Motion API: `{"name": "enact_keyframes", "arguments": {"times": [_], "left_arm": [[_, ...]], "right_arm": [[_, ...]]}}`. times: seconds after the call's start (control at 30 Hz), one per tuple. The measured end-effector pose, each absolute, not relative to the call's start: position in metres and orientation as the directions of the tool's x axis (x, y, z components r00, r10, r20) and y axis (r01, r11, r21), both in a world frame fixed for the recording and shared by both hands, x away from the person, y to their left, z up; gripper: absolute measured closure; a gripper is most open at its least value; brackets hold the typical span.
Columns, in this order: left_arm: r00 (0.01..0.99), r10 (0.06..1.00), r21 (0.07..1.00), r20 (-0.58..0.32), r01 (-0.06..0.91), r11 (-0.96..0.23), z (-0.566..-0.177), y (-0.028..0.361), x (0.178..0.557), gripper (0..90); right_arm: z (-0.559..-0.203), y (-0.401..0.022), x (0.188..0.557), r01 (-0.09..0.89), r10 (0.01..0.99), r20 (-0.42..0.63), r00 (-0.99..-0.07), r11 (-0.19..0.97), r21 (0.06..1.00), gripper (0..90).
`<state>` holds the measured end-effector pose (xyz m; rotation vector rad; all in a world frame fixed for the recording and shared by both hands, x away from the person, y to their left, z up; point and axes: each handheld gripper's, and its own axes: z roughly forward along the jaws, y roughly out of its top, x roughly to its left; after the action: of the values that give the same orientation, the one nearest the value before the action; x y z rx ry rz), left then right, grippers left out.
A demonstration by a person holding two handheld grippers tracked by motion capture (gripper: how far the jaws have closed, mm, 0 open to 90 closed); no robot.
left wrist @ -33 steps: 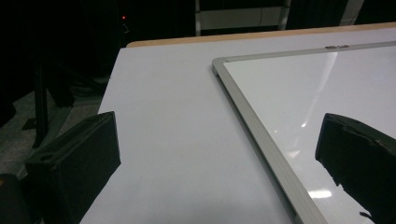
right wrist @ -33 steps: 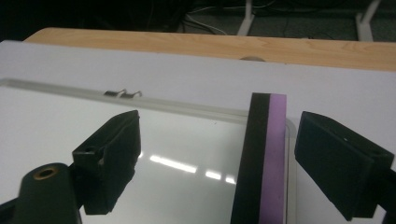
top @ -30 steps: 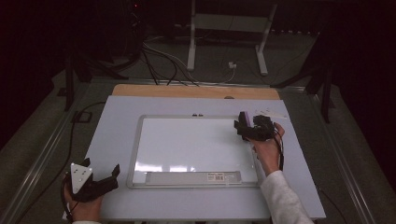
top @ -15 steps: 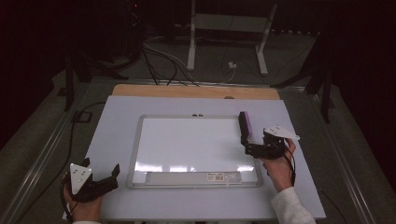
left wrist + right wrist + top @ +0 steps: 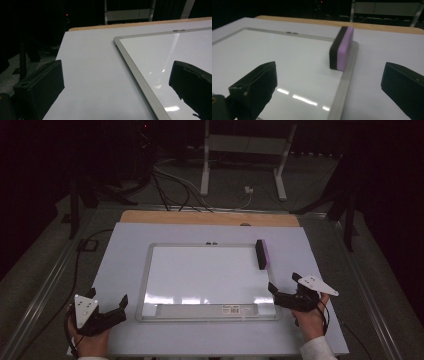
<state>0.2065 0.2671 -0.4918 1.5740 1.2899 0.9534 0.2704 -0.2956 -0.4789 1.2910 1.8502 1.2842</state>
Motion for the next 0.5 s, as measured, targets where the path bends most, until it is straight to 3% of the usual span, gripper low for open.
{"name": "enact_keyframes", "arguments": {"times": [0.5], "left_arm": [[0.171, 0.984, 0.954, 0.045, 0.285, -0.094, -0.488, 0.267, 0.207, 0.6]], "right_arm": [[-0.486, -0.309, 0.25, 0.34, 0.922, 0.063, -0.382, 0.077, 0.937, 1.2]]}}
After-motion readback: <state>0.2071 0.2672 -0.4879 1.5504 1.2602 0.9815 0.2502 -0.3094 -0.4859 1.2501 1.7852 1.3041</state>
